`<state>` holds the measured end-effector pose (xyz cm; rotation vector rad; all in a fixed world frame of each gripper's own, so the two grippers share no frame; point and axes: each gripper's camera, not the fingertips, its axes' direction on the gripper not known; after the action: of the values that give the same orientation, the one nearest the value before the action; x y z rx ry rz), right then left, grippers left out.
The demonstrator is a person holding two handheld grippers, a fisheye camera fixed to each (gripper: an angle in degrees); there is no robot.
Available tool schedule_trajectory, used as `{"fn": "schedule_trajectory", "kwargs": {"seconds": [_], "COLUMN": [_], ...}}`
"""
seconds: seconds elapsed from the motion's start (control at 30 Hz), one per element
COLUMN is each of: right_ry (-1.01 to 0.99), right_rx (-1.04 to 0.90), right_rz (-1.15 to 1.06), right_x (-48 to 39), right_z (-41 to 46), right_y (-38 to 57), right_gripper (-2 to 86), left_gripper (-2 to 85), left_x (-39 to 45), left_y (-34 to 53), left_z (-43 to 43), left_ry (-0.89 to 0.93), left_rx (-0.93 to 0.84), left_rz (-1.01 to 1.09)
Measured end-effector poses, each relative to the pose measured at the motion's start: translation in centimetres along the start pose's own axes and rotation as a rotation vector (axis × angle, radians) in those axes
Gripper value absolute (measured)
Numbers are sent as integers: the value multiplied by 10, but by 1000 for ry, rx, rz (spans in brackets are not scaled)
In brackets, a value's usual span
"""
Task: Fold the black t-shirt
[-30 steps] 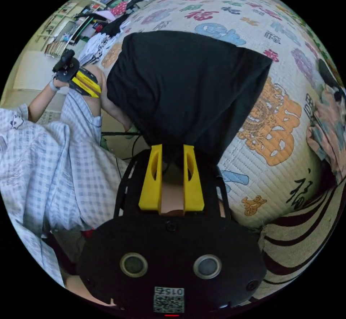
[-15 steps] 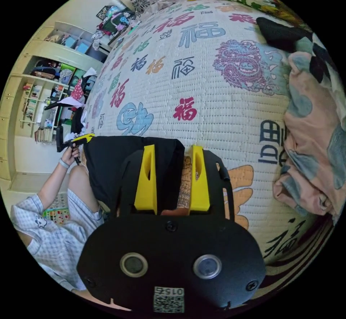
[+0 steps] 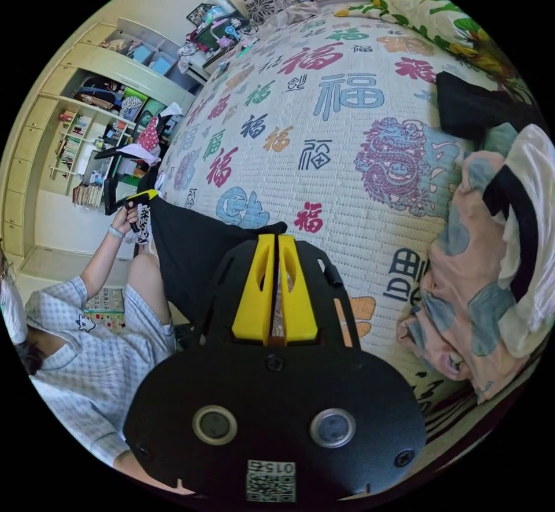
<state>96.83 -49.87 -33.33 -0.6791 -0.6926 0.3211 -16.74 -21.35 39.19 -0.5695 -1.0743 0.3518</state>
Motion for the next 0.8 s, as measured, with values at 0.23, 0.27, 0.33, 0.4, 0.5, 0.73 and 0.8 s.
{"fn": "schedule_trajectory", "kwargs": {"seconds": [0.23,0.27,0.33,0.4,0.5,0.73,0.8], "right_ry": [29,40,157,196,33,60,69], "right_rx": [132,113,40,75,0,-245,-283], "right_rz": [84,94,199,193,-33,-301,-318], "right_x": [16,19,27,21,-13,-91,-97], "right_z": [-13,-8,9,10,23,114,133], "right_y": [-40,-45,-54,-45,-14,71,77], "right_gripper": [25,34,41,41,77,94,92], "left_gripper": [12,17,25,36,67,80,72], "left_x": [-18,-24,-30,-29,5,82,84], "left_y": [-41,-46,-43,-28,13,124,135], "left_z": [-5,2,6,-2,-3,56,71], "left_ry": [-47,-79,-139,-135,-39,0,-13], "left_rx": [81,52,35,85,-18,-222,-243], "left_rz": [-20,-44,-88,-91,102,188,160]}}
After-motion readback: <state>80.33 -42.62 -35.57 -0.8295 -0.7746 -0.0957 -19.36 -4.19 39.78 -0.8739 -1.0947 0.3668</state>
